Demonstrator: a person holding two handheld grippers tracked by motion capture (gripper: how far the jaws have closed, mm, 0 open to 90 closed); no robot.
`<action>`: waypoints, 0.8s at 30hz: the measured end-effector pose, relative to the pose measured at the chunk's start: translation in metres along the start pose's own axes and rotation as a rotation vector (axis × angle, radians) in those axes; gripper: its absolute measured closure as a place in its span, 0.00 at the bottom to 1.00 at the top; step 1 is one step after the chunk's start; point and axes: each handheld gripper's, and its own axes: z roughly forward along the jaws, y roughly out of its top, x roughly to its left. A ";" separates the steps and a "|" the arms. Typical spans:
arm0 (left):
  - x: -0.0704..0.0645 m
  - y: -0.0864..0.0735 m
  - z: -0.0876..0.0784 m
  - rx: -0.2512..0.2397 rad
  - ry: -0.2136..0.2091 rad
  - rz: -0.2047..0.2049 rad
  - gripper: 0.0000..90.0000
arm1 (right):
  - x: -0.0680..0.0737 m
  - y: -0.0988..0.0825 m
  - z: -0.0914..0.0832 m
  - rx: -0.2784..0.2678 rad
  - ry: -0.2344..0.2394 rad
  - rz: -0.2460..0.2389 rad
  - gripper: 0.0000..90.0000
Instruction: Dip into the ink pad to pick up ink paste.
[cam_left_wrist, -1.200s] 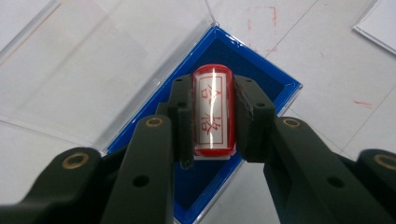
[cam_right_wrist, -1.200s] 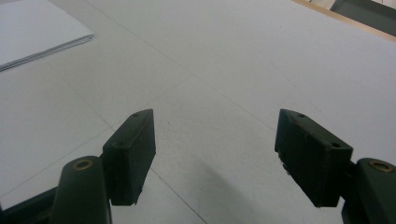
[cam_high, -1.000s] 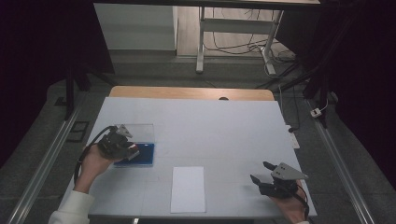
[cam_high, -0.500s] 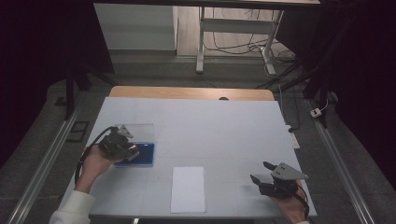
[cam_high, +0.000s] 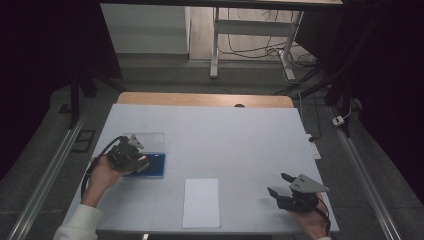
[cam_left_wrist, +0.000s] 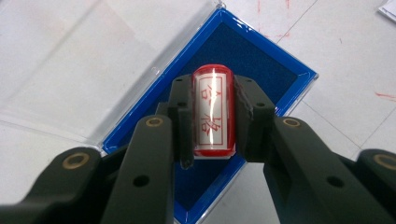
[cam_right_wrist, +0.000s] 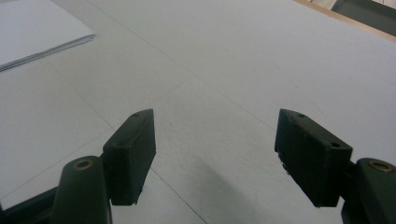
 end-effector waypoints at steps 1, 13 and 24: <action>0.000 0.000 0.000 -0.001 -0.001 -0.003 0.79 | 0.000 0.000 0.000 -0.002 0.002 0.001 0.32; -0.005 0.001 0.004 0.033 0.023 0.000 0.79 | 0.002 0.001 0.001 0.004 0.001 -0.006 0.32; -0.007 0.000 0.006 0.032 0.036 -0.004 0.79 | 0.003 0.003 0.000 -0.004 -0.001 -0.009 0.32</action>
